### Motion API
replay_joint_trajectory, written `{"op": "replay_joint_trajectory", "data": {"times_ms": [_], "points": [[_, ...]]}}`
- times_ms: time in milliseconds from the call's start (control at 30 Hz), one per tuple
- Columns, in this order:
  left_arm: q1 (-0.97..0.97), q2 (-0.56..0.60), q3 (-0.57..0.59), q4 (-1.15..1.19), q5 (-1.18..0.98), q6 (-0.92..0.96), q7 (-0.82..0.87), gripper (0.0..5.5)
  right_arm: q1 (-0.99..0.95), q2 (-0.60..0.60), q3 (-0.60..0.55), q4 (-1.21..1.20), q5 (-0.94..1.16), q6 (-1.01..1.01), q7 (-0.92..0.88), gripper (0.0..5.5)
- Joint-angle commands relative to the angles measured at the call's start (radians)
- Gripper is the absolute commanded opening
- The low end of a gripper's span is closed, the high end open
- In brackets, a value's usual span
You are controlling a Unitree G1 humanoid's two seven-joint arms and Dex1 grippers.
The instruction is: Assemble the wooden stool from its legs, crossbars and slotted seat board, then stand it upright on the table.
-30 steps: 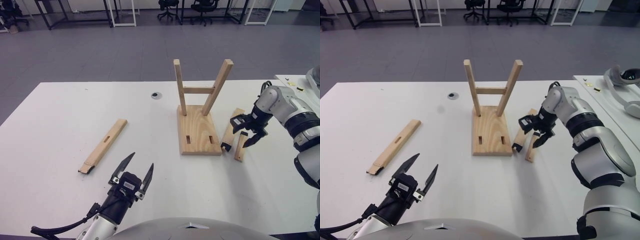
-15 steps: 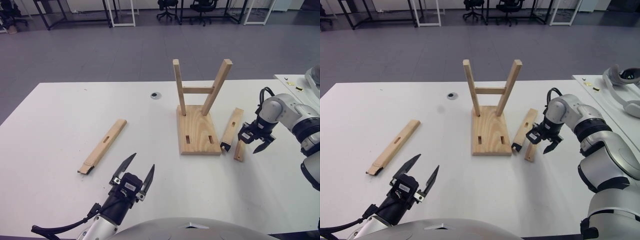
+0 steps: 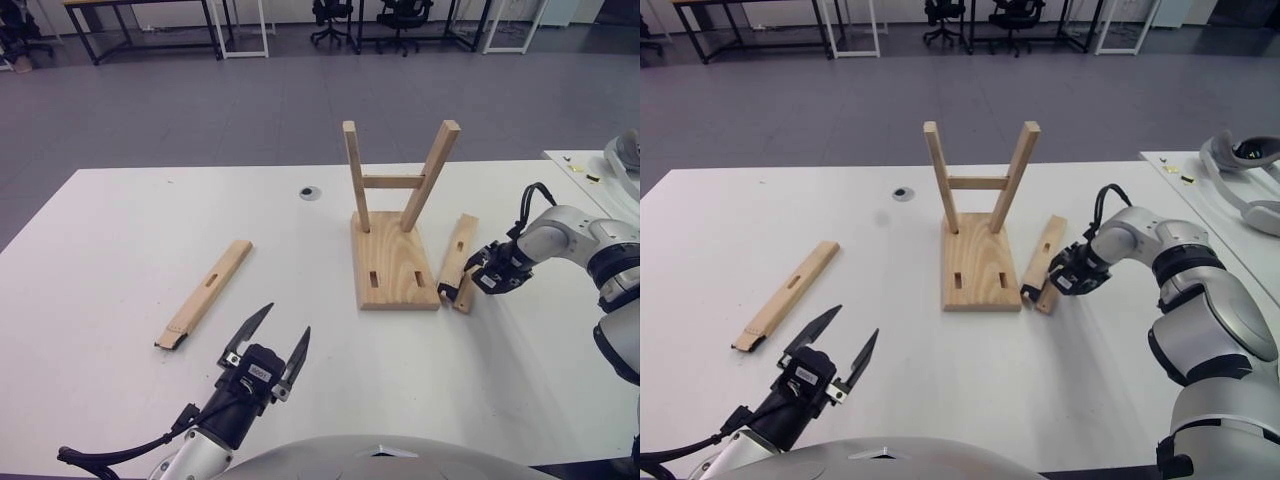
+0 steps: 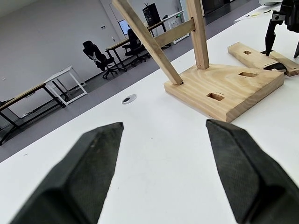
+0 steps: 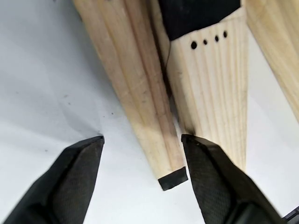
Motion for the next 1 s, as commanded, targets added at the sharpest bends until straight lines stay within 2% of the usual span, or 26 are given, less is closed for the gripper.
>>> {"op": "replay_joint_trajectory", "data": {"times_ms": [33, 133, 367, 433, 567, 633, 733, 767, 800, 867, 1000], "points": [[-0.011, -0.001, -0.013, -0.004, 0.025, 0.012, 0.000, 3.26, 0.026, 0.073, 0.000, 0.020, -0.009, -0.031, -0.011, 3.12], [-0.022, -0.003, -0.019, 0.003, 0.031, 0.010, -0.002, 3.26, 0.021, 0.097, 0.022, 0.057, -0.046, -0.024, 0.017, 3.12], [-0.033, -0.008, -0.035, 0.028, 0.035, 0.020, -0.001, 3.26, 0.045, 0.085, 0.002, 0.121, 0.012, 0.012, 0.313, 1.72], [-0.029, -0.031, -0.022, 0.107, -0.051, 0.052, -0.011, 3.26, 0.067, 0.079, -0.026, 0.117, 0.053, 0.025, 0.369, 1.39], [-0.051, -0.074, 0.066, 0.390, -0.235, -0.019, -0.025, 3.26, 0.123, 0.084, -0.137, 0.080, 0.179, 0.078, 0.360, 1.31], [-0.060, -0.093, 0.083, 0.419, -0.307, -0.059, -0.038, 3.26, 0.134, 0.085, -0.220, 0.041, 0.268, 0.136, 0.344, 1.31], [-0.065, -0.083, 0.121, 0.332, -0.370, -0.092, -0.055, 3.26, 0.138, 0.016, -0.305, -0.073, 0.342, 0.174, 0.332, 1.31], [-0.167, -0.046, 0.198, 0.361, -0.441, -0.059, -0.089, 3.26, 0.142, -0.014, -0.324, -0.118, 0.359, 0.184, 0.346, 1.31], [-0.379, 0.031, 0.306, 0.515, -0.543, -0.015, -0.164, 3.26, 0.149, -0.038, -0.353, -0.180, 0.403, 0.219, 0.387, 1.31], [-0.664, 0.140, 0.433, 0.698, -0.684, 0.064, -0.275, 3.26, 0.173, -0.066, -0.405, -0.320, 0.518, 0.322, 0.484, 1.30], [-0.895, 0.199, 0.469, 0.705, -0.844, 0.215, -0.354, 3.26, 0.206, -0.083, -0.481, -0.658, 0.746, 0.626, 0.607, 1.30]]}}
